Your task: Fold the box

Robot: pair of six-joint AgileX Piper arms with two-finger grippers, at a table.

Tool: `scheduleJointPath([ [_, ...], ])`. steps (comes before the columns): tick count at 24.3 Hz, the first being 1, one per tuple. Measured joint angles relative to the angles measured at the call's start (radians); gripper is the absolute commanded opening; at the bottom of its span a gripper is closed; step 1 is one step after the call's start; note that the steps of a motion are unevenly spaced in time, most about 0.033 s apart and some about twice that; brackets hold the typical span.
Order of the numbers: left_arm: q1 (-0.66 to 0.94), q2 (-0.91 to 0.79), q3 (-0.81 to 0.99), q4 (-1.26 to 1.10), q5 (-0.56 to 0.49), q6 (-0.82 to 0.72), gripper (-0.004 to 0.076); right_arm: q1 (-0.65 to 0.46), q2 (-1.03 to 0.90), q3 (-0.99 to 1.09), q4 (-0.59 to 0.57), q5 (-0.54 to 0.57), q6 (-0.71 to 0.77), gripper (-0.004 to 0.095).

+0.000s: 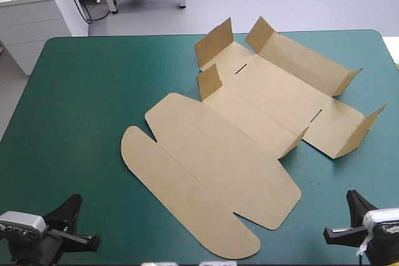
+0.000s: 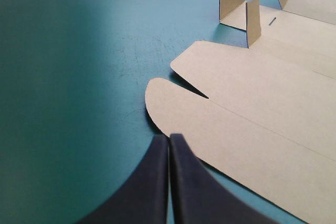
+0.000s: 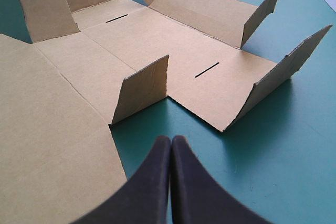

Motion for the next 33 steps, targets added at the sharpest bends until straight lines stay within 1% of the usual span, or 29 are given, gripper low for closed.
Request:
scheduleJointPath([
  [16,0.0,0.0,0.001,0.0,-0.014,0.0,-0.0008,0.0,0.0,0.0,0.0,0.0,0.0,-0.0017],
  [18,0.0,0.0,0.001,0.0,-0.015,0.0,-0.0008,0.0,0.0,0.0,0.0,0.0,0.0,0.0005],
  [20,0.0,0.0,0.001,0.0,-0.015,0.0,-0.0008,0.0,0.0,0.0,0.0,0.0,0.0,0.0068],
  [21,0.0,0.0,0.001,0.0,-0.015,0.0,-0.0008,0.0,0.0,0.0,0.0,0.0,0.0,0.0117],
  [22,0.0,0.0,0.001,0.0,-0.015,0.0,-0.0008,0.0,0.0,0.0,0.0,0.0,0.0,0.0237],
  [23,0.0,0.0,0.001,0.0,-0.015,0.0,-0.0008,0.0,0.0,0.0,0.0,0.0,0.0,0.0323],
  [24,0.0,0.0,0.001,0.0,-0.015,0.0,-0.0008,0.0,0.0,0.0,0.0,0.0,0.0,0.0496],
  [25,0.0,0.0,0.001,0.0,-0.015,0.0,-0.0008,0.0,0.0,0.0,0.0,0.0,0.0,0.0589],
  [26,0.0,0.0,0.001,0.0,-0.015,0.0,-0.0008,0.0,0.0,0.0,0.0,0.0,0.0,0.0733],
  [27,0.0,0.0,0.001,0.0,-0.015,0.0,-0.0008,0.0,0.0,0.0,0.0,0.0,0.0,0.0799],
  [33,0.0,0.0,0.001,0.0,-0.015,0.0,-0.0008,0.0,0.0,0.0,0.0,0.0,0.0,0.0806],
])
